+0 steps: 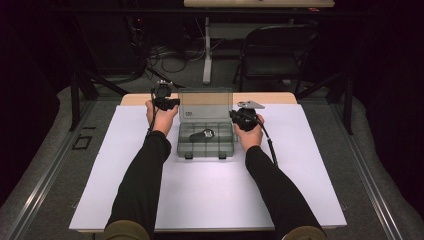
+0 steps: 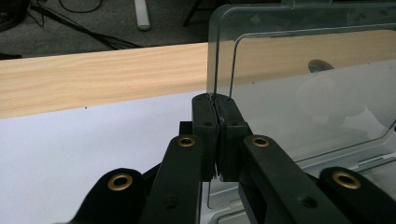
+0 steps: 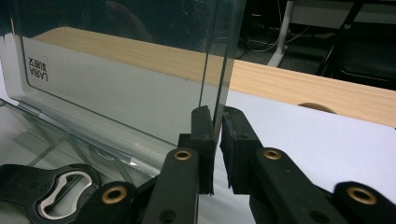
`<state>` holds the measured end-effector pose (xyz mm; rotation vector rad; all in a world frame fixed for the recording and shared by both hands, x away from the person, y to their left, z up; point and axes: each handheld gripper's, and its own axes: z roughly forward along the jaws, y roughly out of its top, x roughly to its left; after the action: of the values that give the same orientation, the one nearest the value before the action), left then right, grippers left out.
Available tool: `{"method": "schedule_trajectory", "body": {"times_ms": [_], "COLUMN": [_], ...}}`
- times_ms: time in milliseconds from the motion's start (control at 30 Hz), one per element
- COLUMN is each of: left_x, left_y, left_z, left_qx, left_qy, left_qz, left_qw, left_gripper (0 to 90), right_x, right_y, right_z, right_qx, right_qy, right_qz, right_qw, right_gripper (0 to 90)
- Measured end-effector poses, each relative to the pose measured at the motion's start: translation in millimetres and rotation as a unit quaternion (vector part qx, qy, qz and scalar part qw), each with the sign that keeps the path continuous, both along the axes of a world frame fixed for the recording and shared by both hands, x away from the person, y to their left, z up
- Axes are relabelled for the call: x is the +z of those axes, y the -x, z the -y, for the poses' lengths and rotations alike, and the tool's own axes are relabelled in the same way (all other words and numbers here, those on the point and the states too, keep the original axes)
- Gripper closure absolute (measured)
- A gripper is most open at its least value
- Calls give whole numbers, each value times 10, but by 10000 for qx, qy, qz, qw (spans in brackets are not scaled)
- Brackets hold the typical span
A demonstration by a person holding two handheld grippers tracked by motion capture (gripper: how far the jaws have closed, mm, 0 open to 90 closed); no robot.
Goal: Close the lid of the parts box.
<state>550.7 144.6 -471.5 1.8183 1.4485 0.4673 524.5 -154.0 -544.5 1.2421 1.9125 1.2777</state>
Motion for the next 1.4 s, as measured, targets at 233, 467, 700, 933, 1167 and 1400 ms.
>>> {"method": "schedule_trajectory", "body": {"times_ms": [233,467,700,933,1167,1400], "left_x": [-16,-1,9,4,11,9], "left_y": [36,105,172,254,320,405], "left_z": [5,16,24,27,41,43], "left_qx": [95,134,183,217,256,268], "left_qy": [70,55,60,93,51,42], "left_qz": [82,147,194,275,327,393], "left_qw": [9999,9998,9996,9993,9991,9989], "left_gripper": [891,893,894,895,896,896], "right_x": [5,119,318,468,586,688], "right_y": [-2,23,133,225,313,391], "right_z": [12,87,84,51,-6,-61], "right_qx": [-16,-125,-97,-14,155,345], "right_qy": [-16,-58,210,394,374,323], "right_qz": [-92,-192,-85,-87,-204,-286], "right_qw": [10000,9997,9997,9992,9990,9985], "right_gripper": [744,607,575,587,588,589]}}
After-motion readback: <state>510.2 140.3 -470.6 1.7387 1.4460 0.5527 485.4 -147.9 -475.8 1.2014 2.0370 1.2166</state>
